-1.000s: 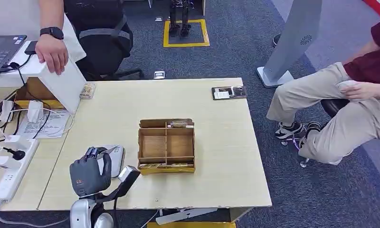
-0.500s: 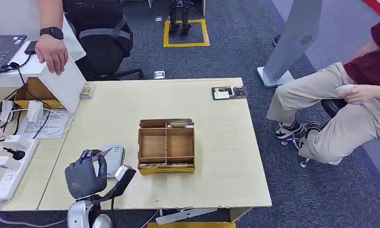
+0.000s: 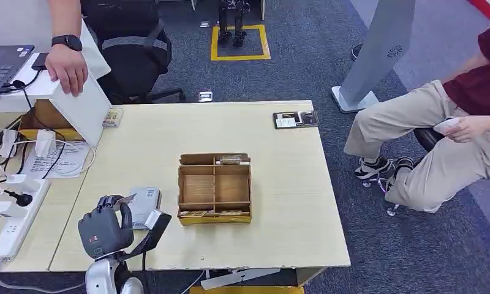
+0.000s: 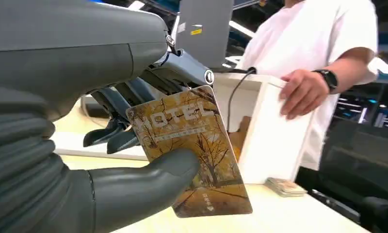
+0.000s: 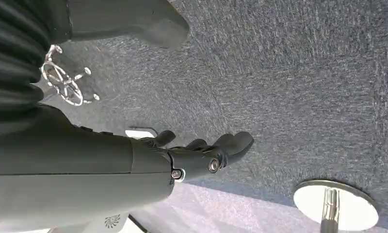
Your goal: Pass the card to the sensor for recognition and then transmit it.
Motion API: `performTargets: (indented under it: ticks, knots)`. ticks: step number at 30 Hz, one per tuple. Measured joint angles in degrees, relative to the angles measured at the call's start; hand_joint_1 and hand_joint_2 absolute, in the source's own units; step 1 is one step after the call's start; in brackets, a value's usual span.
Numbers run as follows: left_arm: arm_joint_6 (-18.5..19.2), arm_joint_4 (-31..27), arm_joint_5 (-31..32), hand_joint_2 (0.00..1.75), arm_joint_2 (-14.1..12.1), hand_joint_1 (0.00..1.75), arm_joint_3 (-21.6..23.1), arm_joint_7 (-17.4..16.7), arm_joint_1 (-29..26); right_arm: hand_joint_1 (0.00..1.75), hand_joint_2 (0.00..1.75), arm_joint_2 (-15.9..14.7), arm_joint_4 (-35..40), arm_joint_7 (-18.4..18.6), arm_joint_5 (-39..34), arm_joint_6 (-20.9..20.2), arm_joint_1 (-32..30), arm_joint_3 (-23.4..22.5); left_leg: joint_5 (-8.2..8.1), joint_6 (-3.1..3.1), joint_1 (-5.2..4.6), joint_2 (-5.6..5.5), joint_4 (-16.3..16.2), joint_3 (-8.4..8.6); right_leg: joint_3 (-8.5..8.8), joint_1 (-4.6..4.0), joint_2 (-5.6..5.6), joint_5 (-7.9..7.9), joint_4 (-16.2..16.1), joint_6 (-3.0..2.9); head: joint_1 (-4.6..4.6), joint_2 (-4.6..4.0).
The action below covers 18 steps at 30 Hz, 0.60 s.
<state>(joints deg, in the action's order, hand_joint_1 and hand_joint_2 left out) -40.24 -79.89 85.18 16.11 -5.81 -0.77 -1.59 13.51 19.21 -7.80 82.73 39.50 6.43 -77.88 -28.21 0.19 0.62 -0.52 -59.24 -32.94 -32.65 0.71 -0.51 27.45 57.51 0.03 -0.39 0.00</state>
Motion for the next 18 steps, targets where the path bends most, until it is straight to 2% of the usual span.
performTargets:
  ticks: [11, 18]
  knots:
    - [0.00, -0.04, -0.46, 1.75, -0.07, 1.75, -0.07, -0.74, -0.13, 0.00, 1.75, 0.00, 0.07, 0.07, 0.00, 0.00, -0.01, -0.02, 0.00, 0.00, 0.00, -0.01, 0.00, -0.02, 0.00, 0.00, 0.00, 0.00, 0.00, 0.00, 0.00, 0.00]
    - [-0.02, -1.68, -3.43, 1.75, 0.46, 1.75, -4.44, 5.23, -0.99, 0.00, 1.75, 0.00, 0.39, 0.59, 0.07, 0.02, -0.13, -0.07, 0.00, 0.00, 0.00, 0.00, 0.00, -0.01, -0.01, 0.00, 0.00, 0.00, 0.00, 0.00, 0.00, 0.00]
